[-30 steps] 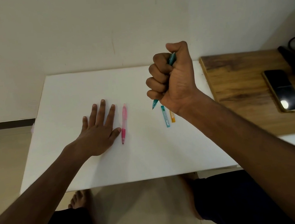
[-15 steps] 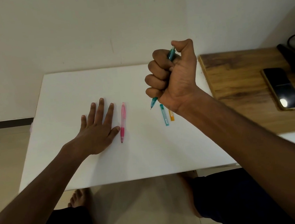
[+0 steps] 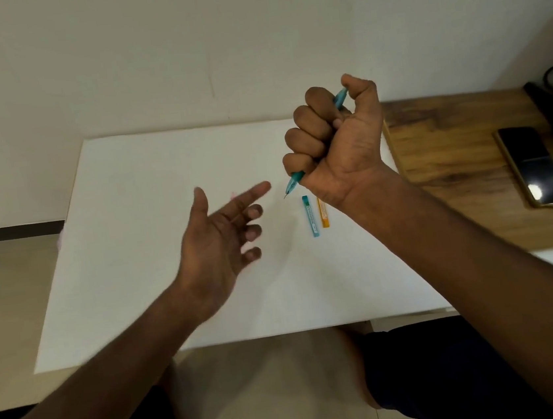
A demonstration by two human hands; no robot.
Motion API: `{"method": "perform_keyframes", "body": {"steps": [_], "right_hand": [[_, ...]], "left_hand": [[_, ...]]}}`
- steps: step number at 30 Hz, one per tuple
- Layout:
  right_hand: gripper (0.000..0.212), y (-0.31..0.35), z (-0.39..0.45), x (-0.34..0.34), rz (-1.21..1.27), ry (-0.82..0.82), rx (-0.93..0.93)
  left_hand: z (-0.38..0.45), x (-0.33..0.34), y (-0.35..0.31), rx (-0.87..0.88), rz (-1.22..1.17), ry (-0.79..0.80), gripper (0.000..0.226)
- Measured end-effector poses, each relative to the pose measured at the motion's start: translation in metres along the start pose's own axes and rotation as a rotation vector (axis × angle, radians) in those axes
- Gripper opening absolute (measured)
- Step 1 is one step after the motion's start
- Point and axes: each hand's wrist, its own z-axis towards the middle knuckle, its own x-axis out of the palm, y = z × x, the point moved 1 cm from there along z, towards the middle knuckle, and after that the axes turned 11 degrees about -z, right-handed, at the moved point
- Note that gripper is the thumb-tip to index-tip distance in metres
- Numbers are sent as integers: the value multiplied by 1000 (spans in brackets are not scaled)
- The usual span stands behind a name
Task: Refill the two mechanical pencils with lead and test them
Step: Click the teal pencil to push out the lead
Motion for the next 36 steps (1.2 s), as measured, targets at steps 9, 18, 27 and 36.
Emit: {"method": "perform_keyframes", "body": {"steps": [9, 18, 27, 36], "right_hand": [[56, -4, 3, -6, 75, -70, -37], [63, -6, 4, -8, 142, -81, -43], [52, -3, 1, -1, 127, -23, -76], [50, 5, -7, 12, 135, 75, -96]], "left_hand": [[-14, 15, 23, -54, -170, 222, 100], [-13, 19, 24, -29, -235, 215, 98], [-19, 20, 23, -21, -241, 215, 95], [-29, 26, 21, -15, -249, 268, 95]]}}
